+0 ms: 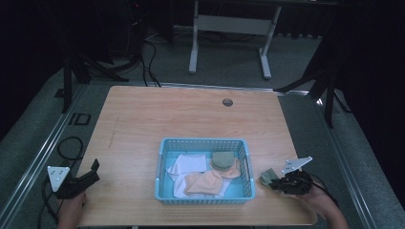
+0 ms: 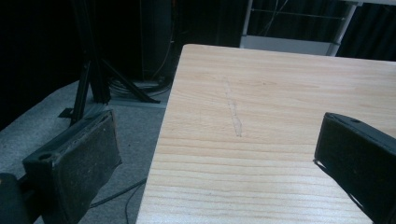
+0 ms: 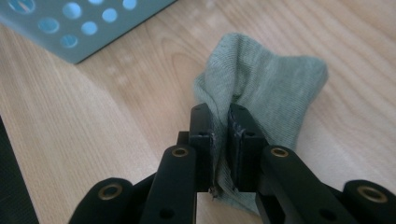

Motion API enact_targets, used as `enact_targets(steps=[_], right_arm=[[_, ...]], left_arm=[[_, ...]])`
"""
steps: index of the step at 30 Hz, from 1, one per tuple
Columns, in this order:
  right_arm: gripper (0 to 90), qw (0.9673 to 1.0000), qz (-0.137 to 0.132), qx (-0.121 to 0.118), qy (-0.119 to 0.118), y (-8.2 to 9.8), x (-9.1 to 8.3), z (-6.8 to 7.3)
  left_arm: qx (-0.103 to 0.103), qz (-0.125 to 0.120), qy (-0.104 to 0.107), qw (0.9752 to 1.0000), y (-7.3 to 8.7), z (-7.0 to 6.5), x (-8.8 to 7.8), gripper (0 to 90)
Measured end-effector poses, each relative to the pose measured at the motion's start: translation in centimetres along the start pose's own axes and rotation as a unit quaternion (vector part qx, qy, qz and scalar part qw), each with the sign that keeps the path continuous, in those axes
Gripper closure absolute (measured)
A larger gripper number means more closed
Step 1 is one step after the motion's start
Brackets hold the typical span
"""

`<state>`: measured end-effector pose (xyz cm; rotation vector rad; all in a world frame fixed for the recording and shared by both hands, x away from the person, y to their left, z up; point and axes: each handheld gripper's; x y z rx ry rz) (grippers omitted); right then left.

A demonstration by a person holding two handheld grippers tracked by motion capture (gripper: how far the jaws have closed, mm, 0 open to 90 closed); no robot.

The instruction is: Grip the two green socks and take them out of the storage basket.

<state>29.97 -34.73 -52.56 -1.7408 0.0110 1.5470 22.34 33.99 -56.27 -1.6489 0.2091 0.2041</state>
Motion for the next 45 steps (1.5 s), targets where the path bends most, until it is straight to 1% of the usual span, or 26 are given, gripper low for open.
enact_targets(steps=[2, 3, 4, 5, 8, 10, 12, 14, 15, 17, 18, 21, 23, 25, 31, 38, 40, 45], right_arm=[[81.0, 1.0000, -0.001, 0.000, 0.000, 0.1, 0.1, 0.0], [80.9, 1.0000, -0.002, 0.005, -0.001, 0.1, 0.1, 0.0], [80.2, 1.0000, 0.003, 0.005, -0.007, 0.3, 0.3, 0.0], [79.5, 1.0000, 0.005, 0.003, -0.008, 0.2, 0.4, 0.1], [73.5, 0.9999, 0.013, -0.005, -0.008, -0.1, 0.0, 0.4], [67.2, 0.9998, 0.014, -0.012, -0.009, -0.5, -0.6, 0.7], [60.3, 0.9998, 0.007, -0.012, -0.015, -0.8, -1.4, 0.9], [59.2, 0.9997, -0.004, -0.019, -0.014, -1.3, -2.3, 1.1], [58.3, 0.9996, -0.015, -0.021, -0.013, -1.6, -3.0, 1.1], [56.2, 0.9993, -0.024, -0.023, -0.013, -2.2, -3.8, 1.1], [56.2, 0.9993, -0.027, -0.025, -0.007, -2.5, -4.2, 1.0], [55.4, 0.9991, -0.030, -0.030, -0.002, -3.8, -5.0, 0.8], [54.7, 0.9990, -0.027, -0.036, -0.003, -4.7, -5.2, 0.7], [53.8, 0.9988, -0.025, -0.041, -0.003, -5.7, -5.2, 0.6], [52.0, 0.9978, -0.023, -0.060, -0.013, -8.9, -4.7, 0.7], [51.7, 0.9953, -0.018, -0.092, -0.023, -12.0, -3.5, 1.4], [51.7, 0.9947, -0.017, -0.098, -0.027, -12.8, -3.1, 1.7], [51.7, 0.9928, -0.002, -0.115, -0.031, -14.7, -1.9, 2.2]], left_arm=[[0.000, 0.000, 0.000, 1.0000, 0.0, 0.0, 0.0, 0.5], [0.000, 0.000, 0.001, 1.0000, 0.0, 0.0, 0.0, 0.5], [-0.001, 0.000, 0.001, 1.0000, 0.0, 0.0, 0.0, 0.5], [-0.001, 0.000, 0.001, 1.0000, 0.0, 0.0, 0.0, 0.5], [0.000, 0.000, 0.000, 1.0000, 0.0, 0.0, 0.0, 0.5], [0.000, 0.001, 0.001, 1.0000, 0.0, 0.0, 0.0, 0.5], [0.000, 0.001, 0.001, 1.0000, 0.0, 0.0, 0.0, 0.5], [0.000, 0.000, 0.001, 1.0000, 0.0, 0.0, 0.0, 0.5], [0.000, 0.000, 0.000, 1.0000, 0.0, 0.0, 0.0, 0.5], [0.000, 0.001, 0.000, 1.0000, 0.0, 0.0, 0.0, 0.5], [0.001, 0.001, 0.000, 1.0000, 0.0, 0.0, 0.0, 0.5], [0.000, 0.001, 0.000, 1.0000, 0.0, 0.0, 0.0, 0.5], [0.000, 0.001, 0.001, 1.0000, 0.0, 0.0, 0.0, 0.5], [0.000, 0.001, 0.001, 1.0000, 0.0, 0.0, 0.0, 0.5], [-0.002, 0.000, 0.002, 1.0000, 0.0, 0.0, 0.0, 0.5], [-0.002, 0.000, 0.003, 1.0000, 0.0, 0.0, 0.0, 0.5], [-0.002, 0.000, 0.004, 1.0000, 0.0, 0.0, 0.0, 0.5], [-0.002, -0.001, 0.005, 1.0000, 0.0, 0.1, 0.0, 0.5]])
Point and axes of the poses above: each handheld gripper's, and its own axes: x roughly forward along the jaws, y roughly out of its underside, z roughly to its left, and after that the axes turned 3 degrees about y, right-handed
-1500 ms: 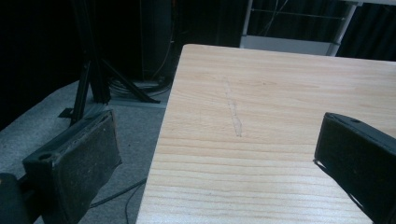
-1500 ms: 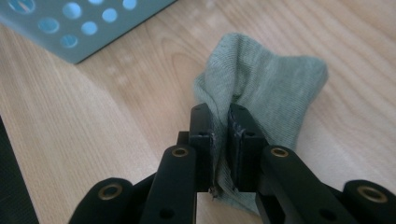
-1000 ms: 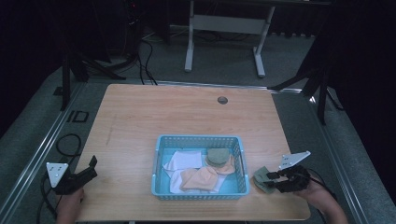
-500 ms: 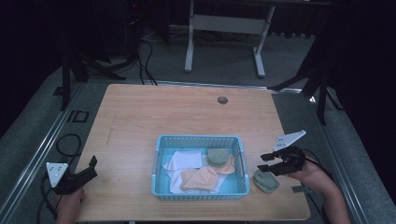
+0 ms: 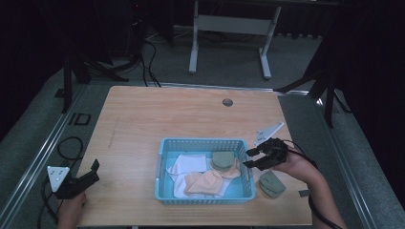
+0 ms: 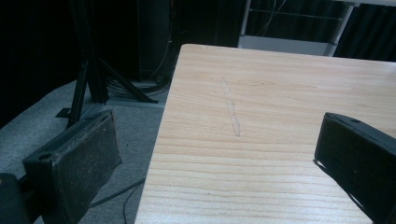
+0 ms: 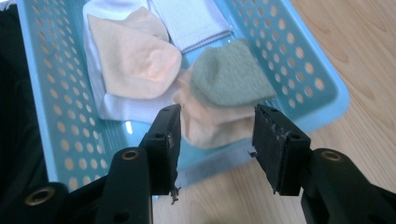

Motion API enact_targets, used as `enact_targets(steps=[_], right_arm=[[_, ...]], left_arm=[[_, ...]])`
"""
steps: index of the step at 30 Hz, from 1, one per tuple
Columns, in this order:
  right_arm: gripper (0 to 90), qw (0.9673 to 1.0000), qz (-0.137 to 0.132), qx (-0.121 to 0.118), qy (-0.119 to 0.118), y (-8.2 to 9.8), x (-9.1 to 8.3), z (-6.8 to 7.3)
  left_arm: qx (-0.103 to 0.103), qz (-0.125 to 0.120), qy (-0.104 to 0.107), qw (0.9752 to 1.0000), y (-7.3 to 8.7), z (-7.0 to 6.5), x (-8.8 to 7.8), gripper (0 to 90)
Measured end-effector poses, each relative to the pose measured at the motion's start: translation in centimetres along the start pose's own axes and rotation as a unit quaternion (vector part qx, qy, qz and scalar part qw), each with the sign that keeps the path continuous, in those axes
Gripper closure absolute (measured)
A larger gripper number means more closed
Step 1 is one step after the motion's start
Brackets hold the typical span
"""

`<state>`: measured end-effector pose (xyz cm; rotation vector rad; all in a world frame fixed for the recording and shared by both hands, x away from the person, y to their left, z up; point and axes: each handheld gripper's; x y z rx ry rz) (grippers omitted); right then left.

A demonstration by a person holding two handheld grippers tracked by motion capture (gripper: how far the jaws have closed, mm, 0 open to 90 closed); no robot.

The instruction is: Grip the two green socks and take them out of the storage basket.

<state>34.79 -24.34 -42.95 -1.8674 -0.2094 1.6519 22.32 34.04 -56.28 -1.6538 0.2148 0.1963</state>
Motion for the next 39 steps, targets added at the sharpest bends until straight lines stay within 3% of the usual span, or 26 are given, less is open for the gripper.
enact_targets(steps=[4, 7, 13, 26, 33, 39], right_arm=[[51.5, 0.9999, 0.010, -0.006, -0.005, -0.9, 0.9, 0.0], [51.6, 0.9991, 0.036, -0.018, -0.015, -2.1, 2.4, 0.1], [51.6, 0.9977, 0.054, -0.032, -0.026, -3.4, 4.5, 0.3], [50.1, 0.9910, 0.117, -0.052, -0.038, -5.2, 9.4, 0.9], [52.3, 0.9881, 0.140, -0.057, -0.025, -5.2, 11.5, 1.0], [62.1, 0.9862, 0.153, -0.061, -0.009, -5.3, 12.1, 0.9]], left_arm=[[0.000, 0.000, 0.001, 1.0000, 0.0, 0.0, 0.0, 0.5], [0.000, 0.000, 0.002, 1.0000, 0.0, 0.0, 0.0, 0.5], [0.000, 0.000, 0.003, 1.0000, 0.0, 0.0, 0.0, 0.5], [0.000, -0.001, 0.005, 1.0000, 0.0, 0.1, 0.0, 0.5], [0.000, -0.001, 0.006, 1.0000, 0.0, 0.1, 0.0, 0.5], [-0.007, -0.001, 0.009, 0.9999, 0.0, 0.2, -0.1, 0.5]])
Point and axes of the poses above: each handheld gripper's, and its own axes: x roughly forward along the jaws, y roughly out of its underside, z roughly to its left, and after that the axes turned 3 degrees about y, right-handed
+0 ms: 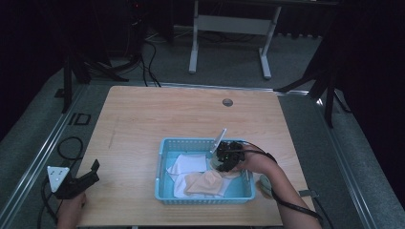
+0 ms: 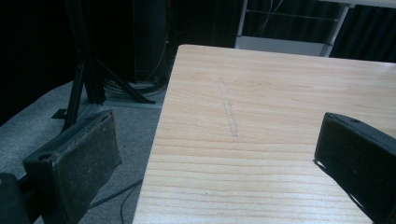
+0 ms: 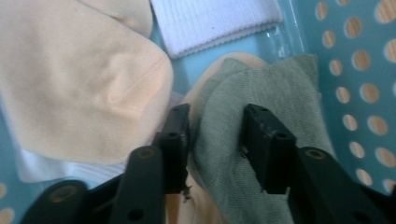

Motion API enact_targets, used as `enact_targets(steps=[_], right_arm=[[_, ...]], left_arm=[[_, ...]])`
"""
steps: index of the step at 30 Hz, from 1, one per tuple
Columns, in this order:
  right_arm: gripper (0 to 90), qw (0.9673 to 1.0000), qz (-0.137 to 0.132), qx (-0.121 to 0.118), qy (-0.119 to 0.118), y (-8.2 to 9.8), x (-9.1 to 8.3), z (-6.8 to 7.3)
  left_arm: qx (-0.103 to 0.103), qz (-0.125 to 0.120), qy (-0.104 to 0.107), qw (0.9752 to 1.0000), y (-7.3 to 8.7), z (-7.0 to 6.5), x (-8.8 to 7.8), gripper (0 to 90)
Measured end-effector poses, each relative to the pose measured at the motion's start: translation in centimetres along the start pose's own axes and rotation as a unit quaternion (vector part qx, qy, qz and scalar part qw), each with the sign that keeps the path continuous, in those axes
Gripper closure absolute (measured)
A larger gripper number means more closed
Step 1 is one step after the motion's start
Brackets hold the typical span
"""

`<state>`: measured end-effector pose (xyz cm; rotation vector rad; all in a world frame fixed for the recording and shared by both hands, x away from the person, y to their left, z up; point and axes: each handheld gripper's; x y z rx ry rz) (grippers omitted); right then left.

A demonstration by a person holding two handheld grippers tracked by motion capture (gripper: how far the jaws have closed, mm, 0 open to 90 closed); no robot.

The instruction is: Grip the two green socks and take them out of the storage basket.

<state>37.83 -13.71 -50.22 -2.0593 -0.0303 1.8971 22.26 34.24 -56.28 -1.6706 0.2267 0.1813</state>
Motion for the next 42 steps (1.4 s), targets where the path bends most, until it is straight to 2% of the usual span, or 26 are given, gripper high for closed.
enact_targets(steps=[2, 3, 5, 8, 13, 28, 37, 38, 39, 42], right_arm=[[64.6, 1.0000, 0.002, 0.000, 0.005, -0.1, 0.0, 0.1], [71.1, 1.0000, 0.002, -0.001, 0.007, -0.1, 0.0, 0.1], [78.3, 1.0000, 0.000, 0.000, 0.010, -0.1, -0.1, 0.1], [81.6, 0.9999, -0.002, -0.005, 0.014, -0.3, -0.7, 0.3], [82.1, 0.9997, -0.020, -0.009, 0.013, -0.4, -2.4, 0.4], [82.2, 0.9967, -0.076, -0.019, 0.023, -0.4, -8.6, 0.7], [82.2, 0.9932, -0.103, -0.005, 0.055, 1.2, -12.8, 0.0], [82.2, 0.9932, -0.103, -0.005, 0.055, 1.2, -12.8, 0.0], [82.1, 0.9918, -0.109, 0.005, 0.065, 1.9, -13.9, -0.3], [82.1, 0.9906, -0.114, 0.008, 0.075, 2.4, -14.5, -0.6]], left_arm=[[-0.016, -0.001, 0.001, 0.9999, 0.0, 0.3, 0.0, 0.5], [-0.019, -0.003, 0.000, 0.9998, 0.0, 0.4, -0.1, 0.5], [-0.012, -0.001, 0.001, 0.9999, 0.0, 0.3, 0.0, 0.5], [0.010, 0.002, -0.001, 1.0000, 0.0, -0.2, 0.0, 0.5], [0.004, 0.003, -0.001, 1.0000, 0.0, -0.1, 0.0, 0.5], [0.006, 0.003, -0.004, 1.0000, 0.0, -0.1, 0.1, 0.5], [0.008, 0.004, -0.006, 0.9999, 0.0, -0.2, 0.1, 0.5], [0.008, 0.004, -0.006, 0.9999, 0.0, -0.2, 0.1, 0.5], [0.007, 0.004, -0.007, 0.9999, 0.0, -0.2, 0.1, 0.5], [0.007, 0.004, -0.007, 0.9999, 0.0, -0.1, 0.1, 0.5]])
Point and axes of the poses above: each handheld gripper's, and its own axes: x roughly forward along the jaws, y roughly out of its underside, z roughly to its left, and after that the axes turned 3 degrees about y, right-handed
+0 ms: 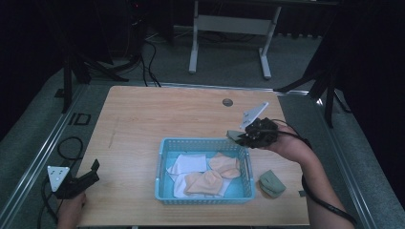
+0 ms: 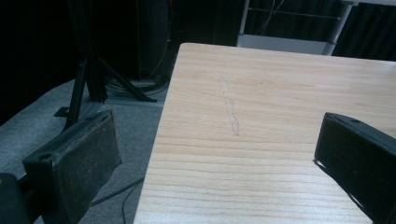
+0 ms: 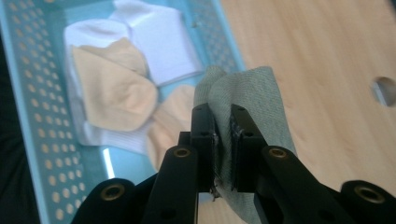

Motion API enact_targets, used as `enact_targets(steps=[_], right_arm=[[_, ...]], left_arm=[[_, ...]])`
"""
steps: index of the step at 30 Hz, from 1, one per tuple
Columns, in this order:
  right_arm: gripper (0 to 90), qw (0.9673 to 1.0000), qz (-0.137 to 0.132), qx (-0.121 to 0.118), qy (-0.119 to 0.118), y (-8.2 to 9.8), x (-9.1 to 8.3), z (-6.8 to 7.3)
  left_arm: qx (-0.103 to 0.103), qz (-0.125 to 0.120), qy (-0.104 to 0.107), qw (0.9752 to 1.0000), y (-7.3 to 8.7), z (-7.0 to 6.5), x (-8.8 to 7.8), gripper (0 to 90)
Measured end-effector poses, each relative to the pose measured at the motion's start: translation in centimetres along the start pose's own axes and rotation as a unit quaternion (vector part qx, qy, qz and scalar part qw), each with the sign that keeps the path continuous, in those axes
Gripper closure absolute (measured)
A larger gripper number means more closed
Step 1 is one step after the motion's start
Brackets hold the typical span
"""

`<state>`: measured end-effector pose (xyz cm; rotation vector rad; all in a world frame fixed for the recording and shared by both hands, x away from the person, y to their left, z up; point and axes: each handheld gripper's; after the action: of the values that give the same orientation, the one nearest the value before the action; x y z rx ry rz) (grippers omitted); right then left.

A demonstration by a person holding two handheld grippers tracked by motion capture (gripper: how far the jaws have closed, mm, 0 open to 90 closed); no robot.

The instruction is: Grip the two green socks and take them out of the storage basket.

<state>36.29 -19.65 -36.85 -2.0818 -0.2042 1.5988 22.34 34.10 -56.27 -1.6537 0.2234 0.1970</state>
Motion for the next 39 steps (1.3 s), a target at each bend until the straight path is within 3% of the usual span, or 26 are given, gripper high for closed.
enact_targets(steps=[6, 9, 16, 22, 28, 30, 32, 39], right_arm=[[82.1, 0.9994, -0.008, 0.023, 0.025, 1.8, -2.0, -1.4], [82.1, 0.9979, -0.010, 0.048, 0.043, 3.7, -2.8, -2.3], [82.1, 0.9947, -0.001, 0.086, 0.056, 6.9, -2.9, -3.5], [82.1, 0.9912, 0.014, 0.119, 0.056, 9.4, -1.4, -4.4], [82.0, 0.9866, 0.027, 0.150, 0.059, 11.4, 1.4, -5.2], [82.0, 0.9865, 0.030, 0.151, 0.056, 11.6, 1.8, -5.2], [82.0, 0.9853, 0.034, 0.159, 0.052, 12.3, 3.4, -5.2], [82.0, 0.9839, 0.039, 0.171, 0.032, 13.3, 6.7, -4.8]], left_arm=[[0.001, -0.002, -0.002, 1.0000, 0.0, -0.1, 0.0, 0.5], [0.002, -0.002, -0.002, 1.0000, 0.0, -0.1, 0.0, 0.5], [0.002, -0.001, -0.001, 1.0000, 0.0, -0.1, 0.0, 0.5], [0.002, -0.002, 0.000, 1.0000, 0.0, -0.1, 0.0, 0.5], [0.002, -0.002, 0.000, 1.0000, 0.0, -0.1, 0.0, 0.5], [0.002, -0.002, 0.001, 1.0000, 0.0, -0.1, 0.0, 0.5], [0.002, -0.003, 0.001, 1.0000, 0.0, -0.1, 0.0, 0.5], [0.002, -0.003, 0.001, 1.0000, 0.0, -0.1, 0.0, 0.5]])
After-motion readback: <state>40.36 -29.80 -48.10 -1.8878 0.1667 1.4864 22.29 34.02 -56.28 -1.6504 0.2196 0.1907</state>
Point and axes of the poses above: each handheld gripper's, and its own axes: x roughly forward along the jaws, y roughly out of its underside, z roughly to its left, and after that the axes turned 3 degrees about y, right-handed
